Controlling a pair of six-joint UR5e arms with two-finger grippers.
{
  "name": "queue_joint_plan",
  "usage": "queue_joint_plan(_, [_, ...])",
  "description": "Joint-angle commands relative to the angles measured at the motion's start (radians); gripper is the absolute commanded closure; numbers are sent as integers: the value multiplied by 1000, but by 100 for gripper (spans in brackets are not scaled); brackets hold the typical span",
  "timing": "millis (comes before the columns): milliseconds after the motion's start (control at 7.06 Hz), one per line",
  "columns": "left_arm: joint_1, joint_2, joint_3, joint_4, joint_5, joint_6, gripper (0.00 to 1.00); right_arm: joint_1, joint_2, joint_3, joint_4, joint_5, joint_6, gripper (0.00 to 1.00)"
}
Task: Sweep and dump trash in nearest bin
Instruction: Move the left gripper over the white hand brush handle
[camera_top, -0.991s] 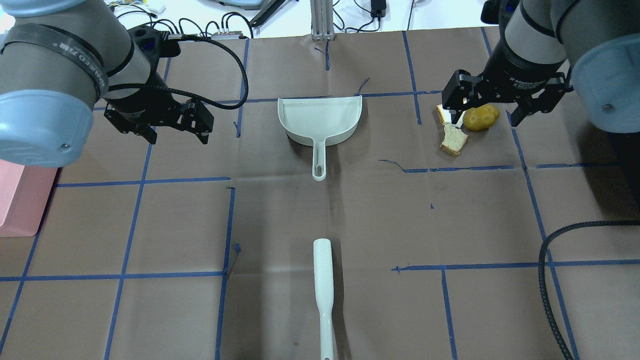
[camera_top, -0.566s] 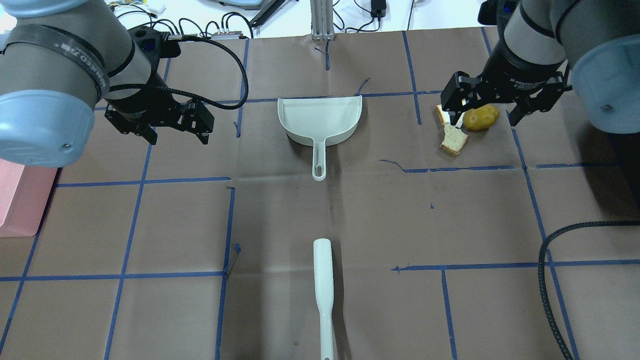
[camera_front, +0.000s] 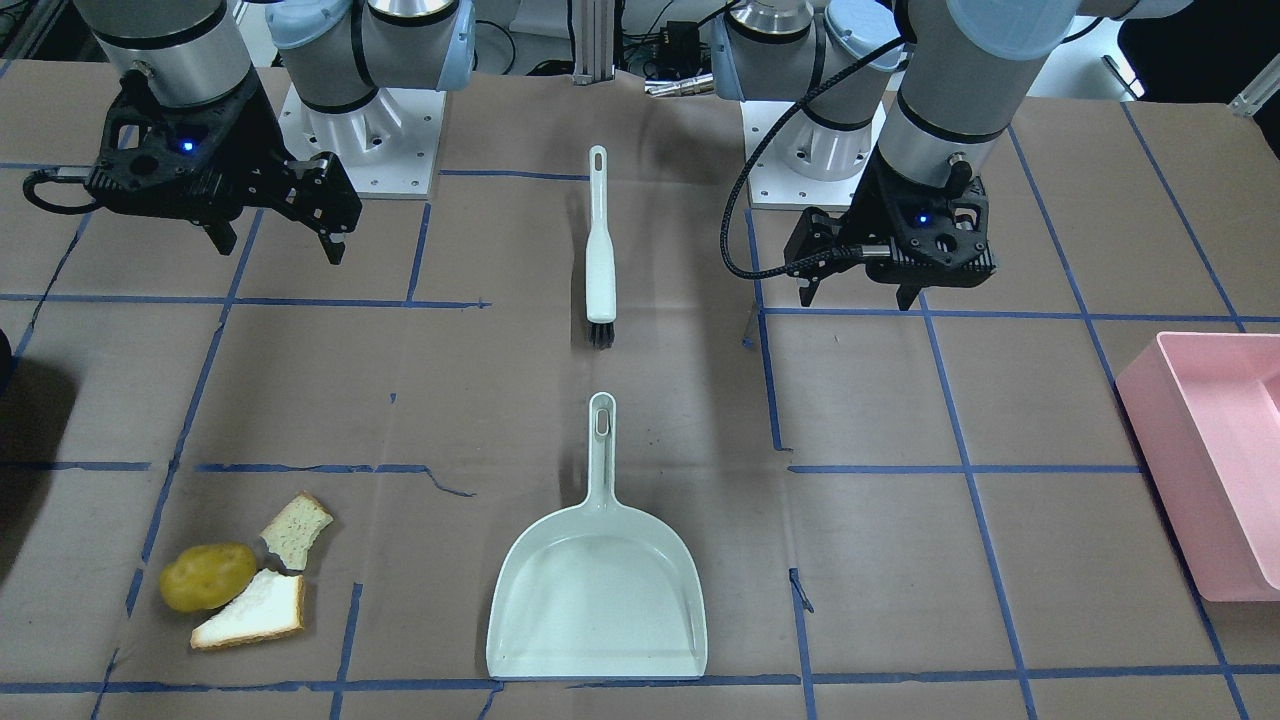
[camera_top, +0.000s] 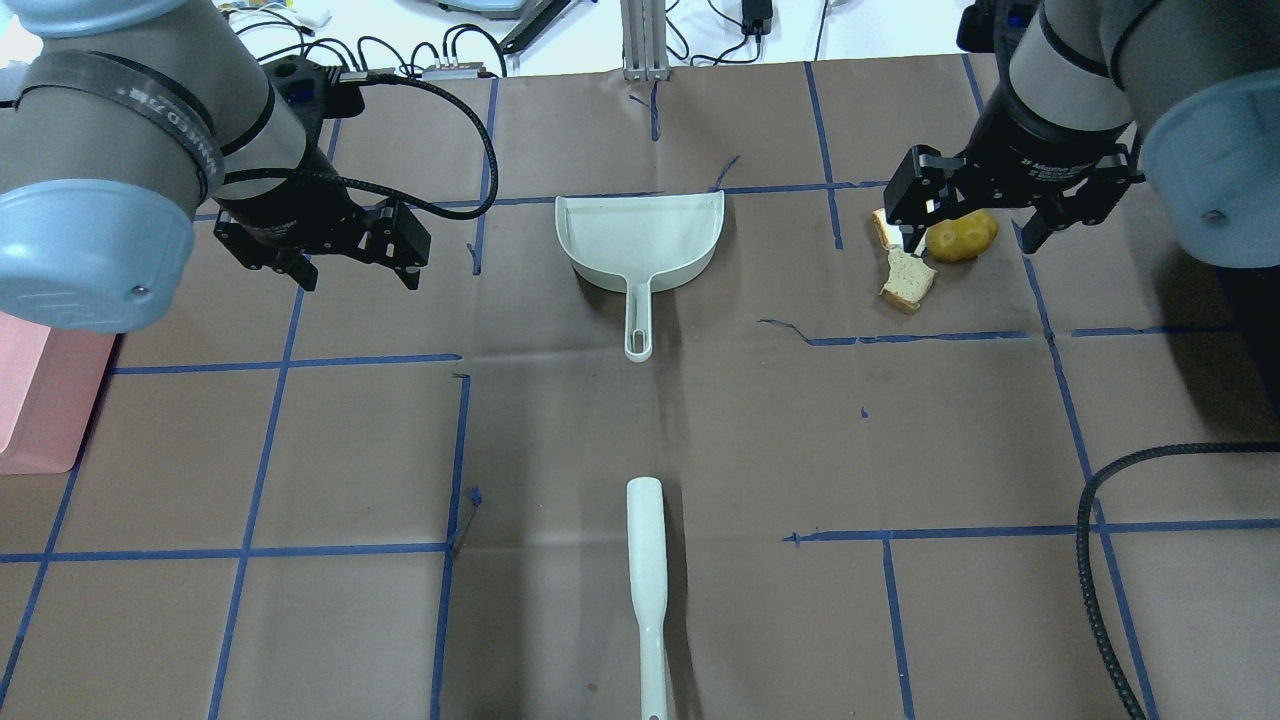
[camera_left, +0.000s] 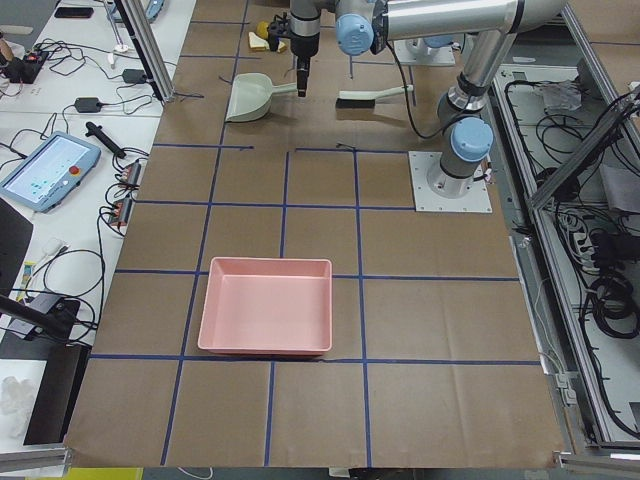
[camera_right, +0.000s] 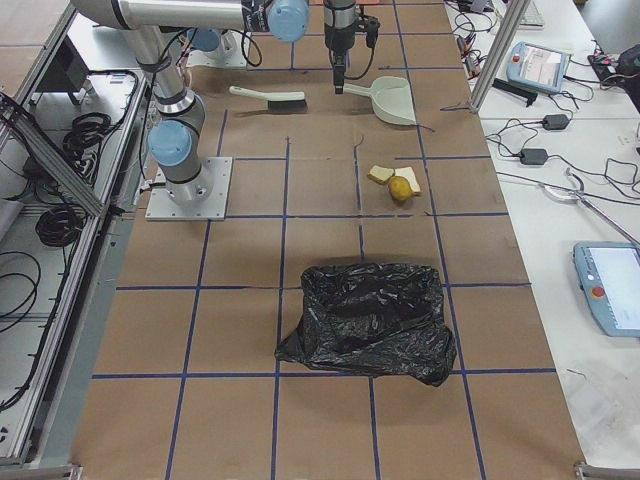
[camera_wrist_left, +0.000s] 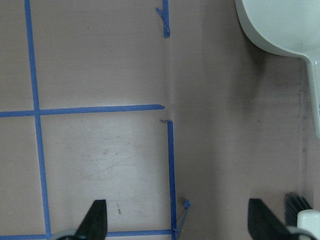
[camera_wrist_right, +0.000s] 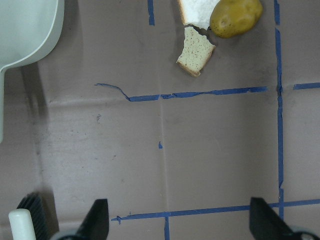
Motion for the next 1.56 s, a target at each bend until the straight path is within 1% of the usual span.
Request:
queue_joint_plan(0, [0, -4, -1, 3, 0, 0, 0, 0, 0, 1, 2, 2, -3, 0])
queue_joint_plan(283, [-9, 1, -2, -15, -9, -16, 0, 0, 1, 1, -7, 13, -56, 0])
queue_joint_plan(425, [-65, 8, -13, -14, -52, -99, 0, 0, 1, 1, -7, 13, -56, 0])
queue_joint_plan(708, [-223, 22, -31, 0, -42, -207, 1, -2, 1, 3, -9, 10, -56, 0])
queue_joint_plan(849, [-283, 30, -48, 0, -42, -288, 1, -2, 1, 3, -9, 10, -58, 0])
queue_joint_plan(991, [-316, 39, -68, 0, -43, -318, 1, -2, 3, 3, -10, 10, -58, 0])
queue_joint_plan(1133, [-348, 59, -106, 2, -43, -342, 3, -2, 1, 3, -10, 10, -58, 0])
queue_joint_plan(1274, [-382, 95, -156, 5, -43, -423, 4, -2, 3, 3, -10, 10, -58, 0])
queue_joint_plan(1416, [-417, 108, -196, 26, -43, -459, 5, -2, 3, 3, -9, 7, -59, 0])
